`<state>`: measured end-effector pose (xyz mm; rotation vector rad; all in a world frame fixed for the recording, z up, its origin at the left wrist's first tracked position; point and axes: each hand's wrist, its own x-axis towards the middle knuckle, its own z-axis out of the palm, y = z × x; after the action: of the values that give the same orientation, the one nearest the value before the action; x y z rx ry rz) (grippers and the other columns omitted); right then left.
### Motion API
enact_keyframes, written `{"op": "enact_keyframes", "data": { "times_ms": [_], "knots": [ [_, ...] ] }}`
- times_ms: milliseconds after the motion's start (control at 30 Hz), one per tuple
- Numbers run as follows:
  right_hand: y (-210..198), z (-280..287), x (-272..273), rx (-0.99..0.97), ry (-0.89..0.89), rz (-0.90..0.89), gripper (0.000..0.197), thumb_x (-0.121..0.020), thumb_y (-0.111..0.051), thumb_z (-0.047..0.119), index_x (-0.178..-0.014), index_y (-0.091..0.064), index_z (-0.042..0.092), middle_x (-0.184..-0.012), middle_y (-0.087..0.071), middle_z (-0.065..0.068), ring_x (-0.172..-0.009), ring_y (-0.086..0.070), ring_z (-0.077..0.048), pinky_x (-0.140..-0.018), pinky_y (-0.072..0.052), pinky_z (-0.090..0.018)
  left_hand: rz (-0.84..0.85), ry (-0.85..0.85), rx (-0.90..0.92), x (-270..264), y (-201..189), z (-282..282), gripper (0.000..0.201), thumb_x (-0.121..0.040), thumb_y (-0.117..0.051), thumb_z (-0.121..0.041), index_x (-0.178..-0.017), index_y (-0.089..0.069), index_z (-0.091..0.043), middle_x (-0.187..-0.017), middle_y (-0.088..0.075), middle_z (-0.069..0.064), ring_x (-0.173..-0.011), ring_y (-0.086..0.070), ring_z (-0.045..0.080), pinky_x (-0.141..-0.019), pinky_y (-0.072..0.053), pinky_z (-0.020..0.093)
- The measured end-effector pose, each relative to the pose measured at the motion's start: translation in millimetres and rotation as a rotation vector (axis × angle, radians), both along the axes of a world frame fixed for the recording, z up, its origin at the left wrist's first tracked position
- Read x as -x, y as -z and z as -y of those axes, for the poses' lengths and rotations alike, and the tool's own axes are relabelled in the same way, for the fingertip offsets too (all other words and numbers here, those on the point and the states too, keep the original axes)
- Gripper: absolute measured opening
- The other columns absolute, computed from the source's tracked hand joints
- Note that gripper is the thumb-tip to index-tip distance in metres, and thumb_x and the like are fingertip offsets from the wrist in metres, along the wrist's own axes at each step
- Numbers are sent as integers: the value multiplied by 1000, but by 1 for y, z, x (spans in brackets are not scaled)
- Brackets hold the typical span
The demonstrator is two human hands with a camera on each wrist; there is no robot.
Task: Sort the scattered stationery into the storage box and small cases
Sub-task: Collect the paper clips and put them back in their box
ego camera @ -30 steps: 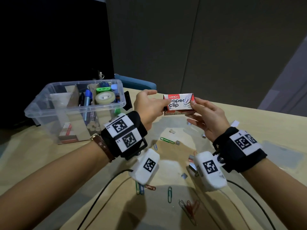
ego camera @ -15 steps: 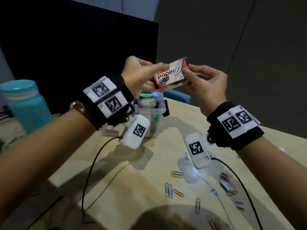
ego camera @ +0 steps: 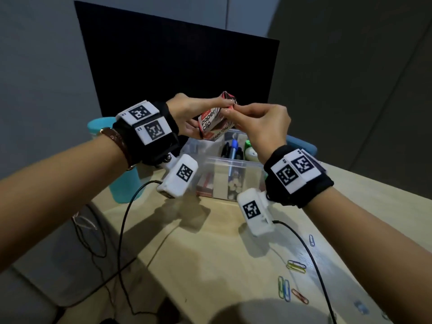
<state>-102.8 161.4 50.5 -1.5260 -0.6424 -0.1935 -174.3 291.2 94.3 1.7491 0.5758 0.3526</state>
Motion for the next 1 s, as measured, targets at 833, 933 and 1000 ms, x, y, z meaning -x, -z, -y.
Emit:
{"op": "enact_keyframes", "data": {
  "times_ms": [833, 933, 1000],
  "knots": [
    [-5, -8, -44, 746, -175, 281, 83, -69, -83, 42, -140, -50, 17, -131, -59, 2, -112, -58, -9, -89, -47, -19, -340, 154, 49, -33, 10, -49, 76, -87, -65, -36, -146, -28, -5, -98, -57, 36, -84, -65, 43, -81, -53, 48],
    [7, 6, -47, 652, -95, 216, 80, -70, -80, 47, -139, -51, 17, -134, -57, 1, -115, -56, -10, -90, -44, -21, -389, 192, 127, -40, 8, -54, 66, -89, -58, -37, -140, -32, -4, -101, -56, 34, -97, -61, 45, -86, -50, 51],
    [18, 15, -49, 601, -51, 194, 74, -73, -78, 48, -136, -53, 19, -132, -56, 0, -113, -57, -11, -88, -45, -22, -429, 242, 215, -44, 11, -53, 61, -90, -53, -38, -136, -33, -3, -112, -55, 35, -108, -56, 48, -88, -48, 56]
  ]
}}
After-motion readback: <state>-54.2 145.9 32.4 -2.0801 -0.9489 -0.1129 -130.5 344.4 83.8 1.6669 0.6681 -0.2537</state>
